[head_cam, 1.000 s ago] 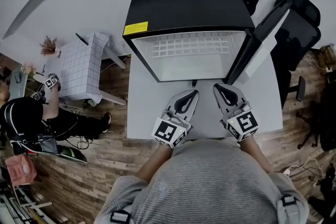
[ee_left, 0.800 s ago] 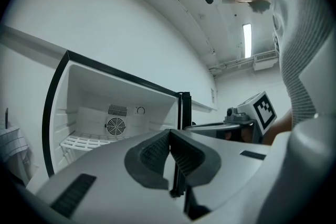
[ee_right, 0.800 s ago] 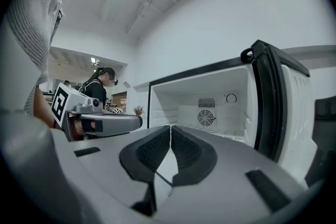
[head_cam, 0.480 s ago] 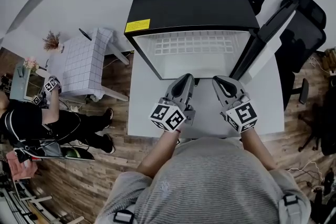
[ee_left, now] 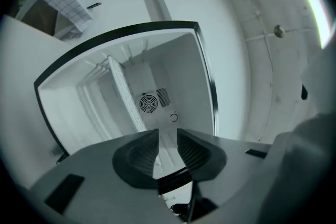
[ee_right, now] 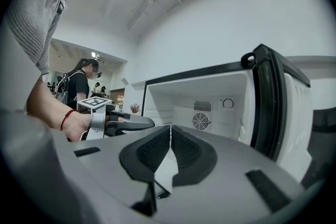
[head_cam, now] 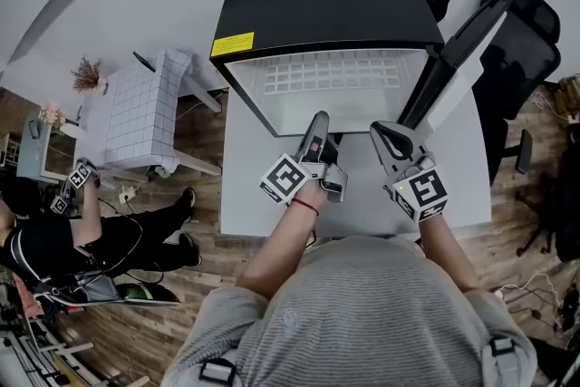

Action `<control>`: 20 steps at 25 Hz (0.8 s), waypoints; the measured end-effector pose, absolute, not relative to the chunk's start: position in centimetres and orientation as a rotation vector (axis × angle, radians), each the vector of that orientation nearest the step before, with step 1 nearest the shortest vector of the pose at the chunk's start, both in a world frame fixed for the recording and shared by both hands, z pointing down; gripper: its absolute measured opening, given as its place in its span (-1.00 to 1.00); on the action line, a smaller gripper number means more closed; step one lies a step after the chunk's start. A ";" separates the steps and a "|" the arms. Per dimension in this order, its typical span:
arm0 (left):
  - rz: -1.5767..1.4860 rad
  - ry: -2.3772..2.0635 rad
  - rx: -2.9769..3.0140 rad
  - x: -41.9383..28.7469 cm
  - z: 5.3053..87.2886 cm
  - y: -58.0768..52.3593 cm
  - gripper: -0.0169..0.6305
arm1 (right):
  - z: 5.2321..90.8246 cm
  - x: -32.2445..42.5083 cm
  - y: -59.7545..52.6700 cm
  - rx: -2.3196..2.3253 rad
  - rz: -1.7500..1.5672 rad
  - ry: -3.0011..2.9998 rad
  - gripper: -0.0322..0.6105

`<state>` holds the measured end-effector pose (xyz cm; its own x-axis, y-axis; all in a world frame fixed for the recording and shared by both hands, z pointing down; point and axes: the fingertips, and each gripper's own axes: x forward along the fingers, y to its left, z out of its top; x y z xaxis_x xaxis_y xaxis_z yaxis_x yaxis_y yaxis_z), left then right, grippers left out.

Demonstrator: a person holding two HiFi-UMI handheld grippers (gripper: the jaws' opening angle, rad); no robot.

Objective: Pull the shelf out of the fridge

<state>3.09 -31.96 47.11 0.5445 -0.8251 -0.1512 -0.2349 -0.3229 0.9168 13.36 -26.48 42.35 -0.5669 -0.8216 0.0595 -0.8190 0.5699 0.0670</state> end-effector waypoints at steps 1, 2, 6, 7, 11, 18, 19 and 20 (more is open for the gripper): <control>-0.798 -0.869 1.802 3.1 47.5 -32.4 -0.64 | 42.4 13.8 -26.6 1.437 -0.041 -2.702 -0.86; -0.804 -0.874 1.772 3.0 47.9 -32.9 -0.61 | 42.4 14.3 -26.7 1.457 -0.035 -2.693 -0.86; -0.805 -0.917 1.689 2.9 49.6 -34.7 -0.50 | 42.4 16.7 -27.3 1.544 -0.005 -2.647 -0.85; -0.807 -0.925 1.672 2.9 49.9 -35.0 -0.49 | 42.3 17.3 -27.5 1.570 0.005 -2.635 -0.86; -0.826 -0.952 1.618 2.8 50.9 -36.4 -0.45 | 42.3 19.8 -28.3 1.655 0.044 -2.595 -0.85; -0.864 -1.008 1.526 2.1 52.6 -38.9 -0.44 | 42.1 21.0 -29.0 1.667 0.039 -2.578 -0.85; -0.868 -1.017 1.516 2.0 52.8 -39.4 -0.44 | 42.2 21.0 -29.1 1.668 0.033 -2.572 -0.85; -0.871 -1.025 1.505 2.0 53.0 -39.8 -0.44 | 42.2 21.0 -29.2 1.670 0.028 -2.566 -0.85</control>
